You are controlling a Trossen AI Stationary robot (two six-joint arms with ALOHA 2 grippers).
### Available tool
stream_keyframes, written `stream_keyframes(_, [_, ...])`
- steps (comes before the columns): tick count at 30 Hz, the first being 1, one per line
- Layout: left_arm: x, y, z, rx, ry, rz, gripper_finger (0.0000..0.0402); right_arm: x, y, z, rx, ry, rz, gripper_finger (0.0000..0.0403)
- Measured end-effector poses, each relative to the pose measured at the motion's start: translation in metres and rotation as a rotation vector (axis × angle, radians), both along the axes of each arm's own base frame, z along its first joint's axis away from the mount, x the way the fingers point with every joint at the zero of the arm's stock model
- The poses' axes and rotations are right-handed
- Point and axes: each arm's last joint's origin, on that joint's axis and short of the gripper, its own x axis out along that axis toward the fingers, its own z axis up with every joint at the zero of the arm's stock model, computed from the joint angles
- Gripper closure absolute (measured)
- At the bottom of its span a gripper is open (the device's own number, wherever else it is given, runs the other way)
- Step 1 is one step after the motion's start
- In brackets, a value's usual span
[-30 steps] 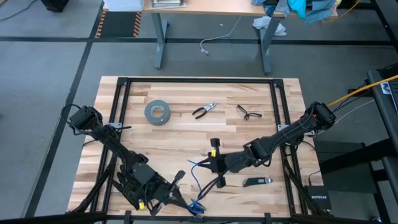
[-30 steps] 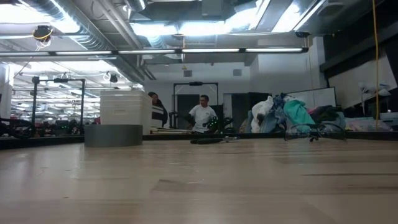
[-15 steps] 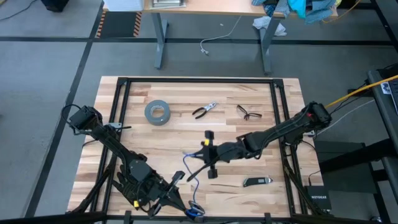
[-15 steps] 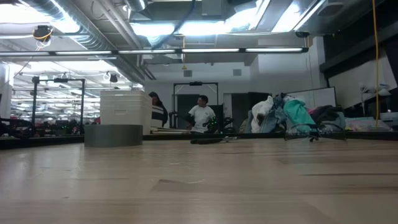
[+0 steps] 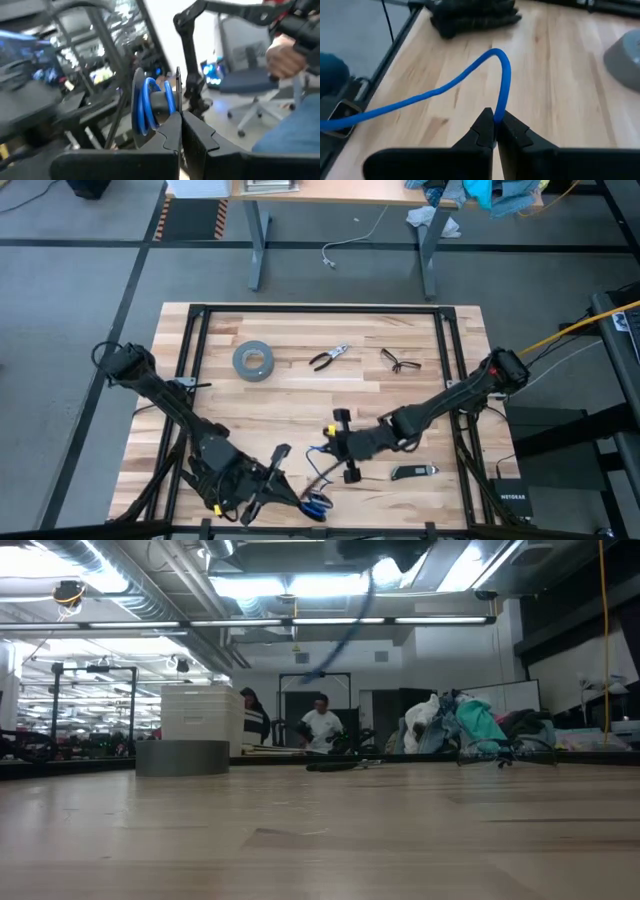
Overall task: Coil cords
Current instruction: Uncoil the blue wire cable from the black spool
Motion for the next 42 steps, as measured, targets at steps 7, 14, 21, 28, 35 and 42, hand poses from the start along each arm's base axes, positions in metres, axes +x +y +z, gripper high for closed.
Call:
stream_keyframes(7, [-0.017, 0.0, 0.002, 0.041, 0.13, 0.117, 0.0401, -0.016, 0.017, -0.006, -0.01, 0.073, -0.025, 0.0393])
stream_keyframes(14, [-0.025, 0.002, -0.009, 0.049, 0.274, 0.234, 0.0401, -0.028, 0.029, -0.01, 0.0, 0.132, -0.022, 0.0393])
stream_keyframes(21, [-0.029, 0.008, -0.027, 0.047, 0.443, 0.338, 0.0401, -0.037, 0.04, -0.012, 0.029, 0.18, 0.032, 0.0393])
stream_keyframes(28, [-0.032, 0.012, -0.036, 0.026, 0.542, 0.392, 0.0401, -0.045, 0.047, -0.003, 0.066, 0.168, 0.1, 0.0393])
stream_keyframes(35, [-0.033, 0.013, -0.039, 0.005, 0.574, 0.409, 0.0401, -0.051, 0.052, 0.022, 0.095, 0.028, 0.181, 0.0393])
stream_keyframes(42, [-0.031, 0.01, -0.041, -0.053, 0.581, 0.408, 0.0401, -0.049, 0.049, 0.039, 0.043, -0.115, 0.141, 0.0393])
